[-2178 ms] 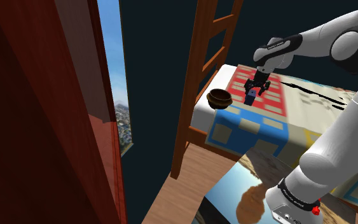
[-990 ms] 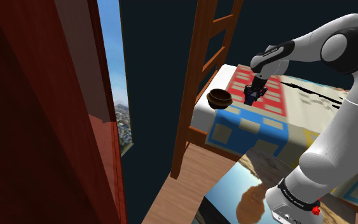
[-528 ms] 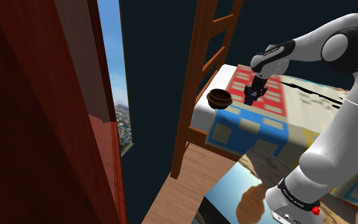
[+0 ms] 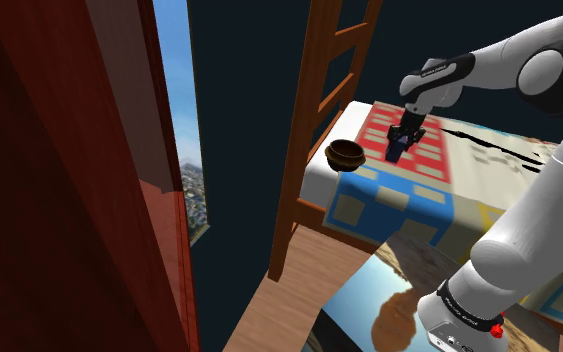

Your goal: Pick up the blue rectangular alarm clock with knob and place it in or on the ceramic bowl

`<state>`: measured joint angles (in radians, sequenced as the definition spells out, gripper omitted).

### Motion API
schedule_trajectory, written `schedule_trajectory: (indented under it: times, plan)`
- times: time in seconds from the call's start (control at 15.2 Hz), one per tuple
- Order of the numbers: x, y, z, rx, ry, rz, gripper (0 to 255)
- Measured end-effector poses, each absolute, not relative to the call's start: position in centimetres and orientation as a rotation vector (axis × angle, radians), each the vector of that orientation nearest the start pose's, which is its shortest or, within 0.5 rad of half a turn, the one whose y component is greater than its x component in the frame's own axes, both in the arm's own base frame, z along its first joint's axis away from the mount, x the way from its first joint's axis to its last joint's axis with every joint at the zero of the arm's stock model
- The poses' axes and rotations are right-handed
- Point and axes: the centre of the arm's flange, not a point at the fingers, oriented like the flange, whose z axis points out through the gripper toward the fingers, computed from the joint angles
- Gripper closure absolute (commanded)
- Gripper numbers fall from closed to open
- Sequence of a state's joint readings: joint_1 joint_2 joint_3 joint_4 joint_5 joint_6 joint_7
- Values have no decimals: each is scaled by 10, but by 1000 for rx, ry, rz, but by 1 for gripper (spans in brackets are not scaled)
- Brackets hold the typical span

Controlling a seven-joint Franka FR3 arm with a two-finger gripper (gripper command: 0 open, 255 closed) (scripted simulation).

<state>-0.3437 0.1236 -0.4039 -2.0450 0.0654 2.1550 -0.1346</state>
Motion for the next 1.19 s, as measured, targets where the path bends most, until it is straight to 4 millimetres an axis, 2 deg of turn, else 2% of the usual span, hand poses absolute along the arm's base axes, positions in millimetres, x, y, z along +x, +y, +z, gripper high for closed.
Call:
schedule_trajectory:
  times: [1.19]
  plan:
    - [425,-383,483,-2973,996,0,255]
